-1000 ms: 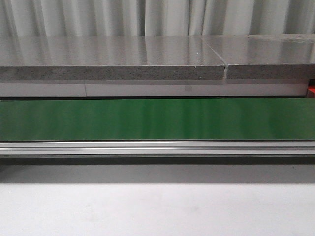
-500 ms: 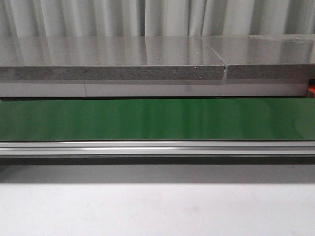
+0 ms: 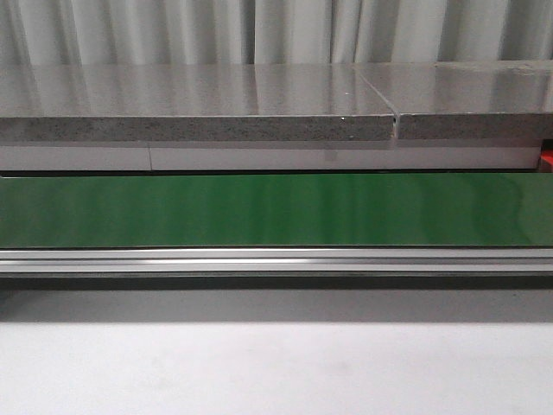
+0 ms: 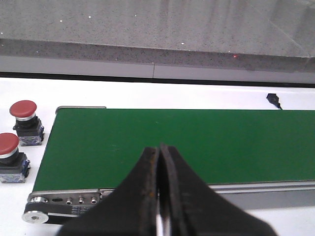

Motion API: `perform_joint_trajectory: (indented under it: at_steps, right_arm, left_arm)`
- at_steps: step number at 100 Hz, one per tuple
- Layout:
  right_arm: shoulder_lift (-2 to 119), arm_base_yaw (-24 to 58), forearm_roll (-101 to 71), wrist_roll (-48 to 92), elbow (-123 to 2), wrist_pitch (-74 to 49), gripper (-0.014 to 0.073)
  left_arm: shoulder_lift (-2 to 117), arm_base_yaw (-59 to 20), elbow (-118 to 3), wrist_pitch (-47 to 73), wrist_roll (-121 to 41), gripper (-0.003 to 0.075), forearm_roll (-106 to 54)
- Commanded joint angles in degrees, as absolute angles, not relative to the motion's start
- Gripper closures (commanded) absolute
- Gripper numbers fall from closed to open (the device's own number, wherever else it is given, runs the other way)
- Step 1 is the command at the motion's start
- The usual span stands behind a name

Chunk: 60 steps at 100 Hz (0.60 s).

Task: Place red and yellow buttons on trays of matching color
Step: 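Return the right gripper above the belt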

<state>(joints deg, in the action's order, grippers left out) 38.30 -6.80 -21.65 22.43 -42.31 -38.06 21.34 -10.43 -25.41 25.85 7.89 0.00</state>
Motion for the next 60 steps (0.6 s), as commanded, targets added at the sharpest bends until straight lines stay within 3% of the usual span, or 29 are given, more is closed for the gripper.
perform_joint_trajectory:
  at_steps: [1, 22, 60]
  right_arm:
    - [37.0, -6.7, -22.5, 23.1, -43.7, -35.2, 0.0520]
    - [36.5, -6.7, -22.5, 23.1, -43.7, -35.3, 0.0662]
    - [36.5, -6.7, -22.5, 23.1, -43.7, -35.6, 0.0659]
  left_arm:
    - [21.6, -10.9, -27.0, 22.0, 7.9, 0.0739, -0.3]
    - [21.6, -10.9, -27.0, 22.0, 7.9, 0.0739, -0.3]
    - [21.6, -10.9, -27.0, 22.0, 7.9, 0.0739, -0.3]
